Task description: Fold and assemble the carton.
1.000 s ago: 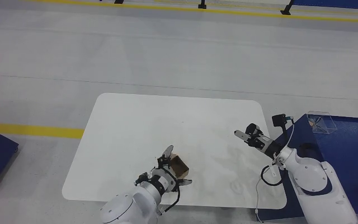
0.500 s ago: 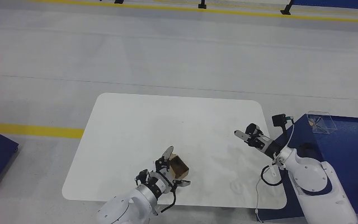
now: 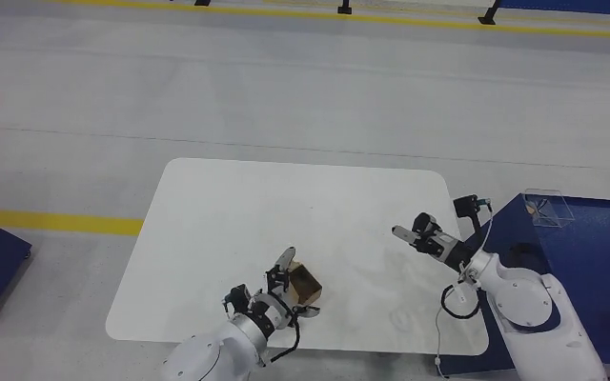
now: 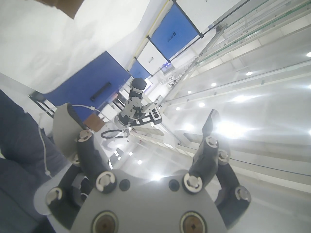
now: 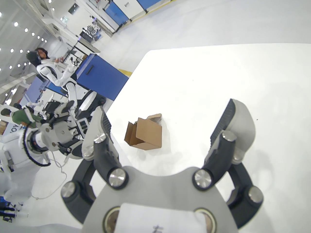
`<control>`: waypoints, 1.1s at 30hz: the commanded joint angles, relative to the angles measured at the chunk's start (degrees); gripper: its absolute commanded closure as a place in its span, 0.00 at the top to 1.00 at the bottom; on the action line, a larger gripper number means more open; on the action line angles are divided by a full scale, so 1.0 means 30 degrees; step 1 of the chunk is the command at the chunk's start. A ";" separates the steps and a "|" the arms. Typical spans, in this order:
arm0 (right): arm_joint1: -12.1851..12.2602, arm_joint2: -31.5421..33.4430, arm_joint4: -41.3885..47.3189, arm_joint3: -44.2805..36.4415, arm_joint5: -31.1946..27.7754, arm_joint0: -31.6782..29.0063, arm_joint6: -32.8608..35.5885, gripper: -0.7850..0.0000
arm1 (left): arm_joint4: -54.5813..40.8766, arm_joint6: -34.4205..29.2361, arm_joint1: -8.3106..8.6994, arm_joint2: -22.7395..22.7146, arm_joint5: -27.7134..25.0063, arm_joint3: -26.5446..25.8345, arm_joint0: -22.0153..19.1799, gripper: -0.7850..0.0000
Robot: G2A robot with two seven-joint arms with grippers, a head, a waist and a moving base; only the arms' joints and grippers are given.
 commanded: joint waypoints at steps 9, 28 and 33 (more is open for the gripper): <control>-0.0586 -0.6329 -0.9126 -0.0141 0.3731 0.3465 0.1313 1.00 | 0.9096 0.4969 -0.0558 0.4033 0.7562 0.2912 -0.1560 1.00; -0.2193 -1.2273 -1.1902 0.3013 0.5118 0.6635 0.1097 1.00 | 0.5104 0.5324 -0.0109 0.4649 0.7562 0.5070 -0.3633 1.00; -0.2504 -1.3016 -1.2011 0.3517 0.4887 0.7032 0.1294 1.00 | 0.4147 0.6467 0.0252 0.4694 0.7562 0.6162 -0.3729 1.00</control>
